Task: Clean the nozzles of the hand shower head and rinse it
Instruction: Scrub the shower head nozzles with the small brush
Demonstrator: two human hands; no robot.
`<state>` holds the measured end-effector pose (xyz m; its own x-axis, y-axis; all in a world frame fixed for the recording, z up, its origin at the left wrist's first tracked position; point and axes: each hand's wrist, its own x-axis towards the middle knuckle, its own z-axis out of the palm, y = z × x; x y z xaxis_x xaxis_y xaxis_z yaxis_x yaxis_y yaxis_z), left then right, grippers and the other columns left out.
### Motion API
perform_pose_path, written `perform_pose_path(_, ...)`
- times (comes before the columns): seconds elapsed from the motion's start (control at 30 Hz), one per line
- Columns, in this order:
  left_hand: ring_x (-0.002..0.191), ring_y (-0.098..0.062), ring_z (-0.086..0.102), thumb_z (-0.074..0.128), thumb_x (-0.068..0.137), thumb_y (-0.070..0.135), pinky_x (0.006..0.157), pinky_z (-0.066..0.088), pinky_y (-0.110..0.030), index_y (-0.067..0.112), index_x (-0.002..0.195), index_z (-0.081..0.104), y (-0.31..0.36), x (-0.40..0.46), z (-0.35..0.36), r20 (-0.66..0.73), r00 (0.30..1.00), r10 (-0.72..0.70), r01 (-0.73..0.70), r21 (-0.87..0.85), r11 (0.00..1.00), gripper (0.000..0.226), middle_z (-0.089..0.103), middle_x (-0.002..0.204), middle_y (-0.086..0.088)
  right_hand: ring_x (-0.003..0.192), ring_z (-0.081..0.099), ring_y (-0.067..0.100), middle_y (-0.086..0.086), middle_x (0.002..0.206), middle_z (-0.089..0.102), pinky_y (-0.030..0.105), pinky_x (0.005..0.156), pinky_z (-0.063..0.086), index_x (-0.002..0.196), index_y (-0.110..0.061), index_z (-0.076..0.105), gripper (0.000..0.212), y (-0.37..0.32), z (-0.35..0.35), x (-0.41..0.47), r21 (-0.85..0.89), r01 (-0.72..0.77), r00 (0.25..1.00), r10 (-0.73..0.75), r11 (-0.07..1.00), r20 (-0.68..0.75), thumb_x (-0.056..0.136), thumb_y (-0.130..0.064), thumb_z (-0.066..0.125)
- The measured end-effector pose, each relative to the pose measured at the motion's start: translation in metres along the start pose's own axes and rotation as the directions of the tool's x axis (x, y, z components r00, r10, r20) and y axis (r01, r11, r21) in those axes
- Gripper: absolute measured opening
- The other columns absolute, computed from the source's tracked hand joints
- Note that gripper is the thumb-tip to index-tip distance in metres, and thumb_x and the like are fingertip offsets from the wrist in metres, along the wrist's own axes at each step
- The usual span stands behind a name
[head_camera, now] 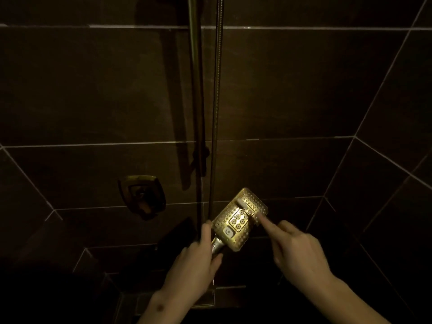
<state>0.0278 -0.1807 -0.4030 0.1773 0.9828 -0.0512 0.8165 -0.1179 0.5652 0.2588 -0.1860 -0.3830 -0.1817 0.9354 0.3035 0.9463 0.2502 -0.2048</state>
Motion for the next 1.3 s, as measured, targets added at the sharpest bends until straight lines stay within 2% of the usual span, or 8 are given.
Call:
perform_pose_path(0.13, 0.093, -0.007, 0.066, 0.064, 0.097, 0.036, 0.061, 0.044, -0.015, 0.043, 0.144, 0.011, 0.006, 0.003, 0.002, 0.036, 0.999, -0.008, 0.009, -0.026, 1.0, 0.071, 0.066, 0.121, 0.005, 0.041, 0.048, 0.005, -0.008, 0.081, 0.059, 0.015, 0.039, 0.033, 0.148, -0.038, 0.028, 0.096, -0.028, 0.021, -0.017, -0.012, 0.15, 0.98, -0.147, 0.989, 0.132, 0.068, -0.024, 0.079)
perform_pose_path(0.3, 0.081, -0.004, 0.059, 0.064, 0.097, 0.036, 0.056, 0.04, -0.013, 0.043, 0.144, 0.014, 0.002, 0.0, 0.004, 0.061, 0.998, 0.011, -0.01, -0.02, 1.0, 0.069, 0.068, 0.119, 0.004, 0.048, 0.049, 0.006, -0.006, 0.084, 0.057, 0.021, 0.041, 0.045, 0.148, -0.042, 0.02, 0.084, -0.006, 0.008, 0.006, -0.004, -0.06, 0.996, 0.06, 0.998, -0.059, 0.084, -0.016, 0.068)
perform_pose_path(0.47, 0.092, -0.006, 0.067, 0.065, 0.097, 0.034, 0.064, 0.05, -0.016, 0.041, 0.135, 0.019, 0.001, 0.005, 0.008, 0.042, 0.999, -0.023, 0.026, -0.053, 0.998, 0.061, 0.066, 0.12, 0.006, 0.036, 0.044, 0.004, -0.008, 0.077, 0.06, 0.014, 0.037, 0.026, 0.142, -0.032, 0.042, 0.097, -0.031, 0.022, -0.018, -0.06, 0.191, 0.976, -0.183, 0.98, 0.117, 0.055, -0.025, 0.086)
perform_pose_path(0.63, 0.087, -0.005, 0.065, 0.066, 0.096, 0.035, 0.062, 0.047, -0.016, 0.039, 0.128, 0.023, 0.001, 0.006, 0.009, 0.041, 0.999, -0.029, 0.032, -0.08, 0.996, 0.054, 0.062, 0.102, 0.01, 0.049, 0.046, 0.007, -0.005, 0.094, 0.06, 0.018, 0.045, 0.039, 0.149, -0.04, 0.024, 0.079, -0.011, 0.009, 0.001, -0.035, -0.04, 0.999, 0.04, 0.999, -0.002, 0.085, -0.022, 0.066)
perform_pose_path(0.77, 0.1, -0.009, 0.067, 0.066, 0.096, 0.033, 0.075, 0.05, -0.019, 0.043, 0.145, 0.008, 0.004, 0.008, 0.008, 0.032, 0.998, -0.046, 0.049, -0.083, 0.995, 0.077, 0.065, 0.124, 0.005, 0.036, 0.041, 0.004, -0.009, 0.077, 0.058, 0.014, 0.036, 0.03, 0.143, -0.032, 0.041, 0.098, -0.028, 0.021, -0.02, -0.043, 0.185, 0.971, -0.176, 0.982, 0.159, 0.056, -0.027, 0.087)
perform_pose_path(0.93, 0.098, -0.01, 0.066, 0.067, 0.095, 0.034, 0.086, 0.057, -0.031, 0.058, 0.148, -0.01, 0.001, 0.008, 0.006, 0.046, 0.999, -0.02, 0.026, -0.135, 0.991, 0.096, 0.065, 0.122, 0.003, 0.046, 0.041, 0.006, -0.008, 0.082, 0.051, 0.015, 0.043, 0.035, 0.149, -0.042, 0.019, 0.088, 0.0, 0.005, 0.005, 0.062, -0.126, 0.991, 0.129, 0.99, -0.039, 0.083, -0.011, 0.068)
perform_pose_path(1.1, 0.103, -0.009, 0.065, 0.067, 0.095, 0.034, 0.088, 0.057, -0.03, 0.059, 0.147, -0.011, 0.001, 0.009, 0.01, 0.039, 0.999, -0.036, 0.042, -0.157, 0.987, 0.097, 0.062, 0.13, 0.003, 0.04, 0.046, 0.006, -0.009, 0.081, 0.057, 0.016, 0.037, 0.033, 0.15, -0.037, 0.022, 0.108, -0.02, 0.022, -0.019, 0.007, 0.163, 0.976, -0.162, 0.987, 0.143, 0.061, -0.024, 0.083)
perform_pose_path(1.3, 0.089, -0.005, 0.067, 0.067, 0.095, 0.032, 0.079, 0.058, -0.025, 0.059, 0.147, -0.011, -0.003, 0.008, 0.01, 0.032, 0.999, -0.001, 0.006, -0.167, 0.986, 0.098, 0.066, 0.116, 0.01, 0.042, 0.041, 0.006, -0.01, 0.083, 0.049, 0.013, 0.039, 0.035, 0.15, -0.038, 0.02, 0.092, -0.003, 0.006, -0.003, 0.006, -0.058, 0.998, 0.058, 0.998, 0.03, 0.078, -0.016, 0.073)
